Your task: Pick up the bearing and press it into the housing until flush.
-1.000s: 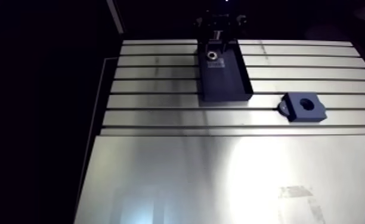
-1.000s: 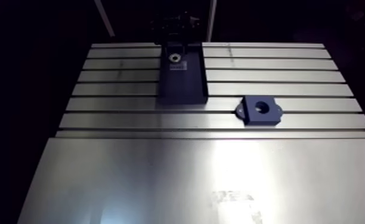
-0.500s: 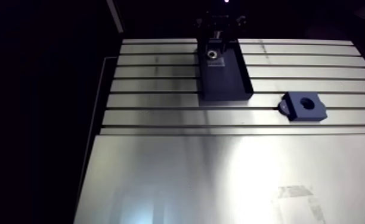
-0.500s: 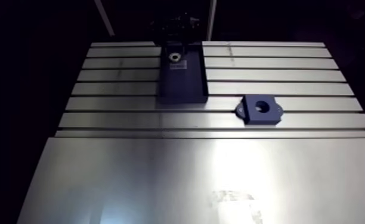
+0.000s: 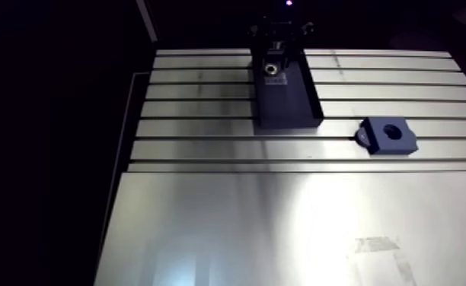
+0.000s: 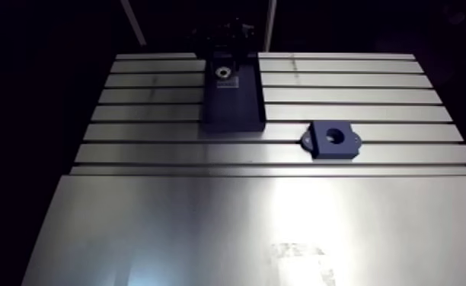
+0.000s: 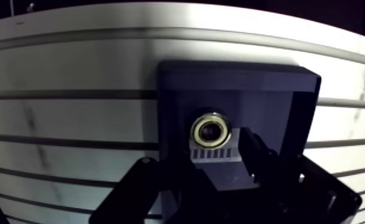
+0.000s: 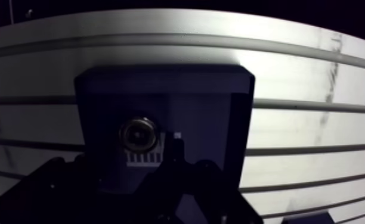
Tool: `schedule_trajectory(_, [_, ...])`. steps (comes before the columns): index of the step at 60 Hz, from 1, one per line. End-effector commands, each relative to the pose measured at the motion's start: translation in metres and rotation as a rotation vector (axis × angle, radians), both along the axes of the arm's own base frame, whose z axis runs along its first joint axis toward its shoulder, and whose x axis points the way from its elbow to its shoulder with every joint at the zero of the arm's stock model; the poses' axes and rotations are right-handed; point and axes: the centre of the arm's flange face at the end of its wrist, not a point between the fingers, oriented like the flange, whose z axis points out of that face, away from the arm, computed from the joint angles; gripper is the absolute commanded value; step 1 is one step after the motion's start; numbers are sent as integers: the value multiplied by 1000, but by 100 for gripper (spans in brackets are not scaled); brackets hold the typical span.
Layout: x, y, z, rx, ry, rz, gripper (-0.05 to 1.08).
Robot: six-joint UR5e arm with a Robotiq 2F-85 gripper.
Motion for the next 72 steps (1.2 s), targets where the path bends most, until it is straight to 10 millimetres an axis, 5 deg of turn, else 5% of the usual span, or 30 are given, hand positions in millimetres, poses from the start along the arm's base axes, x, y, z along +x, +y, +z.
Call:
schedule_trajectory(1, [1, 0, -5, 0, -8, 0, 46])
schedule_trajectory(72, [-1, -2, -7, -1, 23, 4, 49])
